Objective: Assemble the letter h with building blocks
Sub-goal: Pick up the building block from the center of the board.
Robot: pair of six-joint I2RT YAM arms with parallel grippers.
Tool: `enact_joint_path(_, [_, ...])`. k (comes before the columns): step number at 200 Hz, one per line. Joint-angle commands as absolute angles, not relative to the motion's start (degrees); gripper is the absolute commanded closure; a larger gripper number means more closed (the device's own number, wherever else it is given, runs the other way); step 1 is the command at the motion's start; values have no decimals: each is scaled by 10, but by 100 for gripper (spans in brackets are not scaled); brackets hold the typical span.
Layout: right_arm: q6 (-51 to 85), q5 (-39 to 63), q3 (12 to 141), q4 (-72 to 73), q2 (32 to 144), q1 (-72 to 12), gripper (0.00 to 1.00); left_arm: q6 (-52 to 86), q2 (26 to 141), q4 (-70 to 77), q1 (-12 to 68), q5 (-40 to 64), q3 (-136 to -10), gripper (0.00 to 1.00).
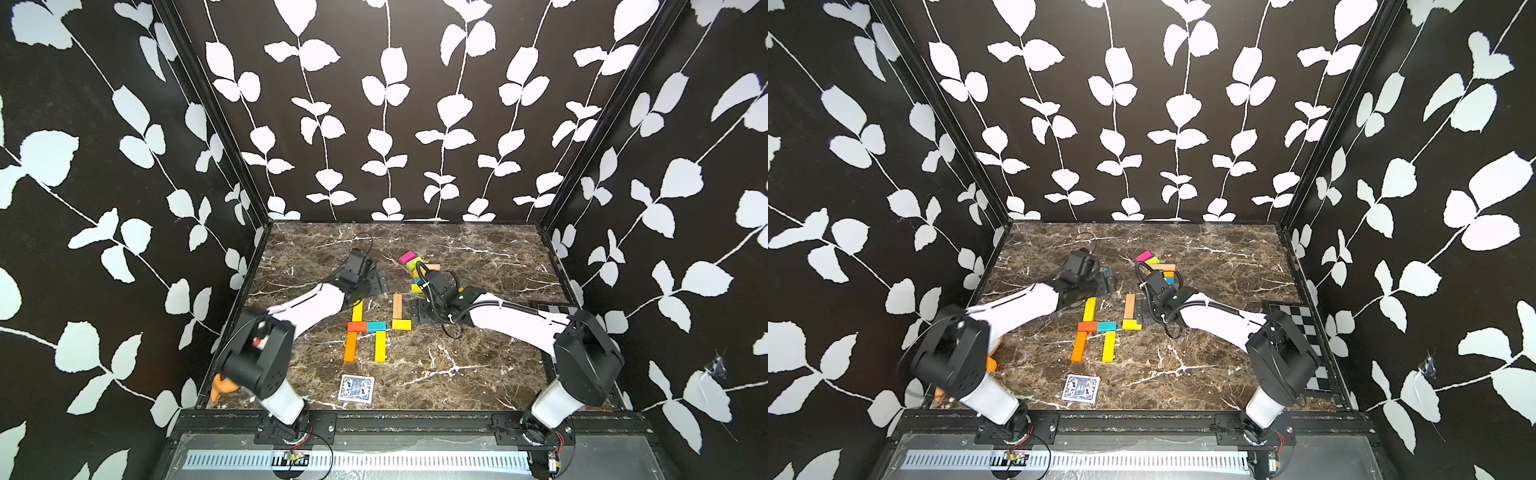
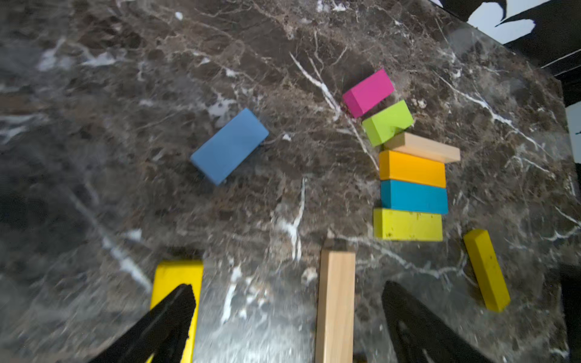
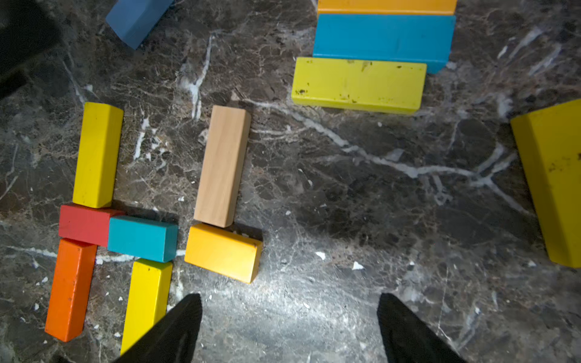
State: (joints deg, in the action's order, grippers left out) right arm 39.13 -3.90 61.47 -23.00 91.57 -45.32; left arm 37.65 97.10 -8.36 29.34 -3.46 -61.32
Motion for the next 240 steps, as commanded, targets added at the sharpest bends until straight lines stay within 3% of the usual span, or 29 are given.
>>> enact_joint_path(1, [382,-44,599,-208,867,-453,13,368,1020,-84,291,-82,-665,6])
enact_joint_path(68, [375,-58,548,-196,811,-441,12,374,1126,-154,292,-158,-754,8])
enact_joint_path(191, [374,-47,520,-191,797,-412,12,272,1282,-268,294,-139,-953,15])
enact_joint_path(226, [371,-46,519,-191,790,-406,12,252,1307,-288,295,-148,-977,20])
enact_joint_path(240, [371,-47,518,-191,785,-404,12,243,1318,-303,298,-149,-993,26])
